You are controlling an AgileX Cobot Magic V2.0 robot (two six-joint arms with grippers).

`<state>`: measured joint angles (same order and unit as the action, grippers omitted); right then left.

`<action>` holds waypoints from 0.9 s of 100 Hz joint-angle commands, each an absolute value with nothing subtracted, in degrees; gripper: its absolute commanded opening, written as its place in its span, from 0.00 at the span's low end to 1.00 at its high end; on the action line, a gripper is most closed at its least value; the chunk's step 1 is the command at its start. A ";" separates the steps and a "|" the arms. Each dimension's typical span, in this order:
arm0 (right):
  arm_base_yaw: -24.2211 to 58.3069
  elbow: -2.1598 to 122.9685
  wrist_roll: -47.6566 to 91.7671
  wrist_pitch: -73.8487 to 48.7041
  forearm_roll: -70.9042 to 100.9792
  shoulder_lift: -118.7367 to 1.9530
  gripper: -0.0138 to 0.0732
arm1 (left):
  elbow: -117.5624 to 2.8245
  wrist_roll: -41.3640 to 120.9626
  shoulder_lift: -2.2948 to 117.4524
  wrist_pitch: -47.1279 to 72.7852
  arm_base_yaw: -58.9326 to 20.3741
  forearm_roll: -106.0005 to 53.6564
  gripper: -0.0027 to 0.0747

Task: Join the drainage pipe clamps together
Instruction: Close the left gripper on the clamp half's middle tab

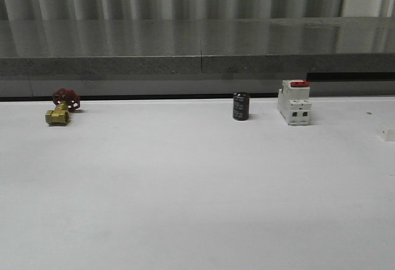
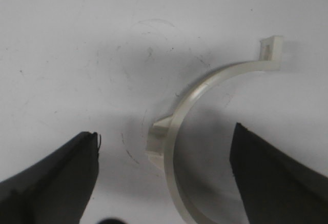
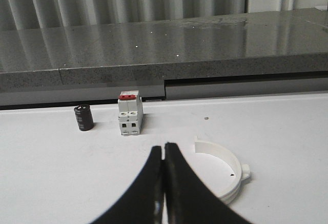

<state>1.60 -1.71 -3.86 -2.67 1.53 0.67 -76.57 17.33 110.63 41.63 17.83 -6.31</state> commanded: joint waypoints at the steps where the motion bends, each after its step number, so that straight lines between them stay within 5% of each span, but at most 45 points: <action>1: 1.52 -0.51 -3.71 1.94 1.19 1.67 0.08 | -79.05 17.87 109.42 40.24 17.94 -6.62 0.71; 90: 1.52 -0.51 -3.71 1.94 1.19 1.67 0.08 | -79.10 18.96 113.44 38.11 17.94 -5.47 0.71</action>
<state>1.60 -1.71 -3.86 -2.67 1.53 0.67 -77.56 18.76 116.38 38.70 17.83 -5.23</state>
